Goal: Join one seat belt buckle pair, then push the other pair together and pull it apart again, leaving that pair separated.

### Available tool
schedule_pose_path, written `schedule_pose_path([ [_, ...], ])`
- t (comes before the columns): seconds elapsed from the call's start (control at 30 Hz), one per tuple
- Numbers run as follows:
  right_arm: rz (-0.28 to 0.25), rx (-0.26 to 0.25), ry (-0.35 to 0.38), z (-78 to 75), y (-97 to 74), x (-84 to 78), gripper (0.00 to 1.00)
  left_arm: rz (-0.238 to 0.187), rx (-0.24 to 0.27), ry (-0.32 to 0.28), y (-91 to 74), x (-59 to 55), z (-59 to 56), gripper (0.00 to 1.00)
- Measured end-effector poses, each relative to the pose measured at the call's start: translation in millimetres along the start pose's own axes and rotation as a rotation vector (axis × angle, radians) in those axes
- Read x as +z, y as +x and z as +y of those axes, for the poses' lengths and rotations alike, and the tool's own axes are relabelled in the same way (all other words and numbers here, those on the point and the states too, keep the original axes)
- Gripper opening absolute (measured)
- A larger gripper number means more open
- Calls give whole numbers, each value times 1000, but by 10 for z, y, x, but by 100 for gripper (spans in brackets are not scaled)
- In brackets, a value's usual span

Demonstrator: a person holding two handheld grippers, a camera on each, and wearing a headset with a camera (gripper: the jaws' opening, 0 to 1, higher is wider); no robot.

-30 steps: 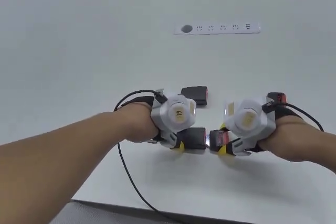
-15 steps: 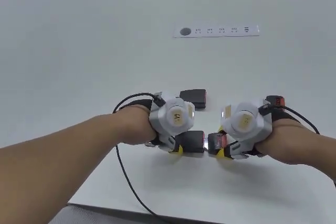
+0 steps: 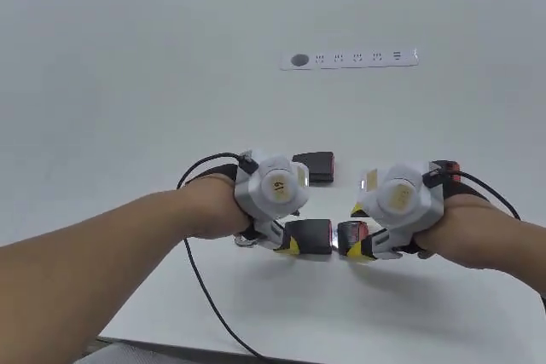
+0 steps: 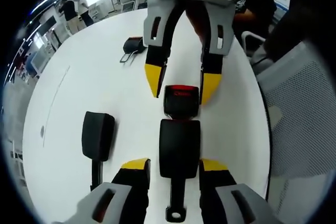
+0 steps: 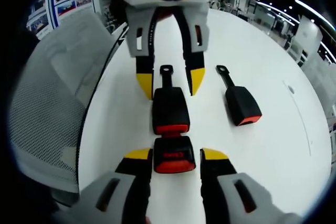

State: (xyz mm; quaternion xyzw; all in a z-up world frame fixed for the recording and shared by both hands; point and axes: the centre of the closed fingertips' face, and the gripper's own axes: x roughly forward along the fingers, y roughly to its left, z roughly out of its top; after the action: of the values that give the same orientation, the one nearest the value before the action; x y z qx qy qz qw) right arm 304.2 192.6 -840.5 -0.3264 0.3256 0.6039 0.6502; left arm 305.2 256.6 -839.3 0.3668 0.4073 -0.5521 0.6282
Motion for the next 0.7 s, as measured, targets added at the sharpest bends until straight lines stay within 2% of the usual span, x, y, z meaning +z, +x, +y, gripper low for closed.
schedule_pose_path([
  [0.13, -13, -2, 4, 13, -54, 33, 36, -20, 1, 3, -49, 39, -4, 39],
  [0.43, -25, -20, 9, -83, -156, -13, 35, -45, 19, -25, -74, 85, 137, 40],
  [0.6, -22, -40, 17, -259, -228, -118, 35, -48, 39, -26, -73, 119, 324, 40],
  [0.7, -17, -59, 22, -416, -285, -220, 35, -41, 58, -25, -58, 126, 492, 41],
])
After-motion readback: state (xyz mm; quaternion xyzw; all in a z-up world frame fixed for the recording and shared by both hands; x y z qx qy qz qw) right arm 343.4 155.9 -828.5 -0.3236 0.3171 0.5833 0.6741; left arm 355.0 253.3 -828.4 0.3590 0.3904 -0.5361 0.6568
